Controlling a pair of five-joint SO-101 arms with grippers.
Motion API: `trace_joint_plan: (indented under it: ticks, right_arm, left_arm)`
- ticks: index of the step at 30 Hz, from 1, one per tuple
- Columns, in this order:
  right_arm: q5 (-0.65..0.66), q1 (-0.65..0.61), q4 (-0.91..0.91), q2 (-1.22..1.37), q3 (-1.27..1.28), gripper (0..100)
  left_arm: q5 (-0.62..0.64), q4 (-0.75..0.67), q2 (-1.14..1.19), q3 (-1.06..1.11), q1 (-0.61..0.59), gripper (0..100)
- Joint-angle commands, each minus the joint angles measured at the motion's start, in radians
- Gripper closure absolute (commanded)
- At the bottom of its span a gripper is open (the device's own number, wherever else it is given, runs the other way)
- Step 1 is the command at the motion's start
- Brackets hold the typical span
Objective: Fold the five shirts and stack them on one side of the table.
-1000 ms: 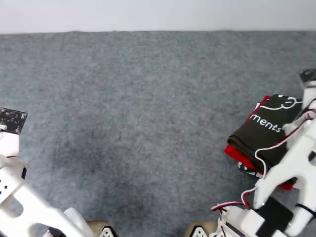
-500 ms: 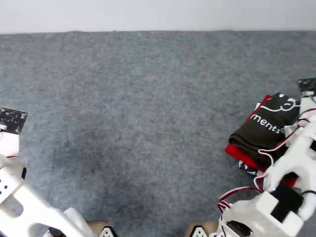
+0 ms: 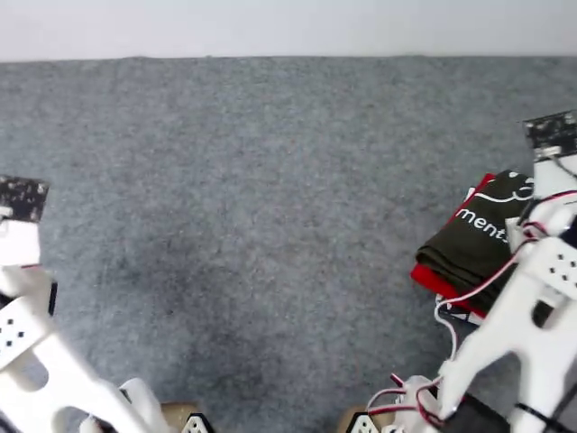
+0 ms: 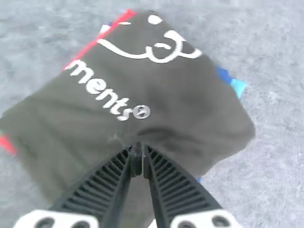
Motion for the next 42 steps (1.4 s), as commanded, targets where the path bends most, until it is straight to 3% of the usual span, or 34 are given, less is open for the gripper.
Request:
trace_joint_plan:
  ticks: [1, 4, 6, 10, 17, 25, 30, 36, 42]
  right_arm:
    - [0.003, -0.038, 0.096, -0.068, -0.034, 98.9]
    - [-0.037, -0.068, 0.225, -0.107, -0.034, 98.9]
    - [-0.163, -0.088, 0.294, -0.151, -0.034, 98.9]
    - [-0.407, -0.099, 0.343, -0.251, -0.034, 98.9]
    - [-0.571, -0.105, 0.332, -0.349, 0.064, 98.9]
    - [-0.672, -0.127, 0.260, -0.633, 0.315, 98.9]
    - [-0.683, -0.180, 0.120, -0.834, 0.535, 98.9]
    - [-0.683, -0.278, 0.090, -1.063, 0.756, 98.9]
    - [-0.681, -0.326, 0.091, -1.311, 0.936, 99.0]
  left_arm:
    - [0.304, -0.011, -0.025, -0.064, 0.094, 98]
    - [0.516, -0.005, -0.025, -0.065, 0.167, 98]
    - [0.603, -0.003, -0.025, -0.062, 0.216, 98]
    - [0.698, -0.011, -0.025, -0.062, 0.302, 98]
    - [0.916, -0.025, -0.025, -0.064, 0.466, 99]
    - [0.965, -0.152, -0.157, 0.013, 0.605, 99]
    - [0.965, -0.330, -0.322, 0.219, 0.669, 99]
    - [0.965, -0.516, -0.523, 0.493, 0.730, 99]
    - [0.956, -0.585, -0.717, 0.684, 0.752, 99]
